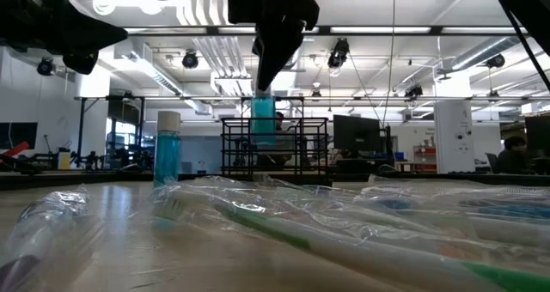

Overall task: Pick & Place toothbrushing station
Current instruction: Put the blue mouthwash into the black wire organizer

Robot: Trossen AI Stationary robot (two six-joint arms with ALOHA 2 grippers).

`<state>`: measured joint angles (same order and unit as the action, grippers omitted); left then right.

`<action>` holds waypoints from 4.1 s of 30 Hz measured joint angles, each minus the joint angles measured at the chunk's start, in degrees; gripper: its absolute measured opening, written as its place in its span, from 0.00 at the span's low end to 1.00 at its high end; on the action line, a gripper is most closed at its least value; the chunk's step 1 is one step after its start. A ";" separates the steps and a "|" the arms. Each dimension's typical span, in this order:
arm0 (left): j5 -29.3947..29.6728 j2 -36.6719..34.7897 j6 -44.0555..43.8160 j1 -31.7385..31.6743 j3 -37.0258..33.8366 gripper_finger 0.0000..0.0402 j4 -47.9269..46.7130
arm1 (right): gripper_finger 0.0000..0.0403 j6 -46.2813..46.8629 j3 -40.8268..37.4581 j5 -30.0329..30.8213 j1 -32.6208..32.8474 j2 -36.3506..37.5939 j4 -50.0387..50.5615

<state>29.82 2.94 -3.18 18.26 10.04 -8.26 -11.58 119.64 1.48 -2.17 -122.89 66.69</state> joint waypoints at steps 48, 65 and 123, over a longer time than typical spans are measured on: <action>0.01 -0.01 0.01 -0.01 0.00 0.03 -0.49 | 0.27 -2.15 -10.19 -0.81 -0.85 0.15 -10.18; 0.02 0.00 0.11 0.00 0.01 0.03 -0.84 | 0.25 -1.47 -9.84 -0.22 -0.90 1.05 -8.18; 0.02 -0.02 0.00 -0.02 0.00 0.03 -1.32 | 0.43 -0.85 -6.93 -0.08 -1.01 -0.52 -8.16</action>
<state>29.85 2.92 -3.18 18.24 10.04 -9.59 -12.43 112.70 1.40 -3.18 -123.42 58.53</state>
